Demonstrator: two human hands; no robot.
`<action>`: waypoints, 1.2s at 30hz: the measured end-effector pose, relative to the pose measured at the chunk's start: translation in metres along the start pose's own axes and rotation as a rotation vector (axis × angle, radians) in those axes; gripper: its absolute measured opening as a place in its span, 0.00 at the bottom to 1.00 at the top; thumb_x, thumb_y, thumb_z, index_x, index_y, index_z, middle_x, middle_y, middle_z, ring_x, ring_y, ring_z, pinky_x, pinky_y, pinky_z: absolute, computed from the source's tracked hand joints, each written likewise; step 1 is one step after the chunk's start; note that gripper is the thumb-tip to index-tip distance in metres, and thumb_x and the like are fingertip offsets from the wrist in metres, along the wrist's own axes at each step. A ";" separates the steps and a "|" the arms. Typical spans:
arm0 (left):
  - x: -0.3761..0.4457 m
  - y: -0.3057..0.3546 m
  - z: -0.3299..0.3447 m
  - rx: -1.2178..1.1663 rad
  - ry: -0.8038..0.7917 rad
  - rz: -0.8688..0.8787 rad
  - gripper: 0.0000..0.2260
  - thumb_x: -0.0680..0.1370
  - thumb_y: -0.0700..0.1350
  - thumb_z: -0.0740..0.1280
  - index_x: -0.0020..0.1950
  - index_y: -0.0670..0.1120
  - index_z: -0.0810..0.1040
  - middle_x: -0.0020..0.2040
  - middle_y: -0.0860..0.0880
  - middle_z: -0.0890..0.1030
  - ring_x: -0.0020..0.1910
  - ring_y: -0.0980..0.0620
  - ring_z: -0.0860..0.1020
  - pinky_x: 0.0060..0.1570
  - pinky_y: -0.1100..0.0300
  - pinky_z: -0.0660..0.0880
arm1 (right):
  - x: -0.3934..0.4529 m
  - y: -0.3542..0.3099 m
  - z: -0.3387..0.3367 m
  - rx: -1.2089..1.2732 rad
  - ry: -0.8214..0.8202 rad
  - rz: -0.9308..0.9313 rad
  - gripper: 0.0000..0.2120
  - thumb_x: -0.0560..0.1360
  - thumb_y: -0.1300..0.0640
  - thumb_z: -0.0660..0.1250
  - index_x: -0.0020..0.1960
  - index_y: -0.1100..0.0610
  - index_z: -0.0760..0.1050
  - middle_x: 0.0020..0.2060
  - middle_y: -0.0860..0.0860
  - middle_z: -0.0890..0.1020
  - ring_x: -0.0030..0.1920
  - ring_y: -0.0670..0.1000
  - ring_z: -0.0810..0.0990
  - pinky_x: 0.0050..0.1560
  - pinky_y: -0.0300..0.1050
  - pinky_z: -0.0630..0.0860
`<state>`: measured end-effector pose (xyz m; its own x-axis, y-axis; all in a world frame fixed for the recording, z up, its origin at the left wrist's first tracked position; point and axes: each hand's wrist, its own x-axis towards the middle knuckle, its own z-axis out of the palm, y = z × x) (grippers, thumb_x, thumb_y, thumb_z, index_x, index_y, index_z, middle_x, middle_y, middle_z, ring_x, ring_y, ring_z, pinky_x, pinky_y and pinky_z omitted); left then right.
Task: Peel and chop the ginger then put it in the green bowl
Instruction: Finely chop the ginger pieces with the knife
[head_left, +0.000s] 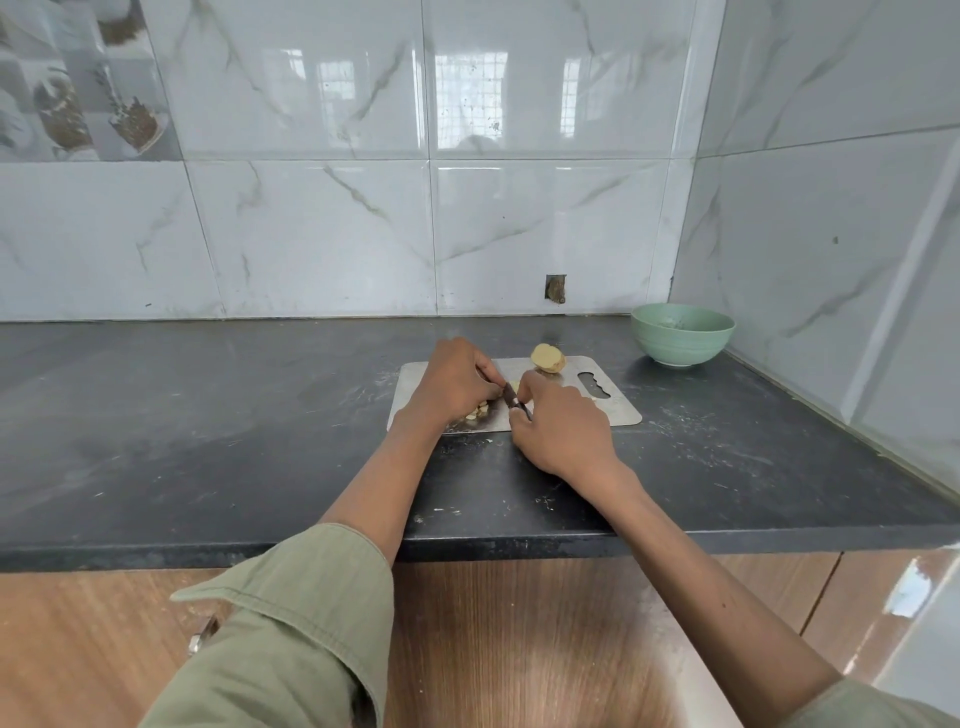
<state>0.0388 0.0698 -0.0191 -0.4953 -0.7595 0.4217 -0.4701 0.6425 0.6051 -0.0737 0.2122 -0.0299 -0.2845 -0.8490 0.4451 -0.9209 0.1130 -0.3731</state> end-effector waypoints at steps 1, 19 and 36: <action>0.000 0.000 0.000 0.003 0.000 0.002 0.07 0.69 0.35 0.78 0.39 0.47 0.89 0.33 0.51 0.86 0.35 0.52 0.85 0.42 0.51 0.83 | 0.001 -0.001 0.000 0.001 -0.011 0.004 0.07 0.78 0.52 0.62 0.55 0.51 0.72 0.44 0.52 0.78 0.47 0.60 0.76 0.44 0.50 0.67; -0.002 0.003 -0.002 -0.069 0.097 0.039 0.04 0.72 0.39 0.78 0.41 0.48 0.89 0.35 0.55 0.86 0.37 0.61 0.83 0.40 0.70 0.77 | -0.001 0.013 -0.003 0.139 0.138 0.113 0.09 0.78 0.48 0.64 0.57 0.46 0.75 0.44 0.48 0.78 0.49 0.55 0.76 0.47 0.51 0.74; -0.001 0.014 0.008 0.284 0.035 0.372 0.17 0.73 0.38 0.75 0.49 0.61 0.81 0.52 0.61 0.81 0.62 0.55 0.72 0.58 0.45 0.65 | 0.001 0.012 -0.012 -0.097 0.276 -0.123 0.07 0.81 0.54 0.65 0.58 0.49 0.76 0.49 0.48 0.82 0.51 0.55 0.75 0.39 0.48 0.64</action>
<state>0.0267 0.0809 -0.0164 -0.6452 -0.4719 0.6009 -0.4487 0.8706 0.2019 -0.0879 0.2189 -0.0245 -0.2192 -0.6889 0.6910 -0.9701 0.0785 -0.2295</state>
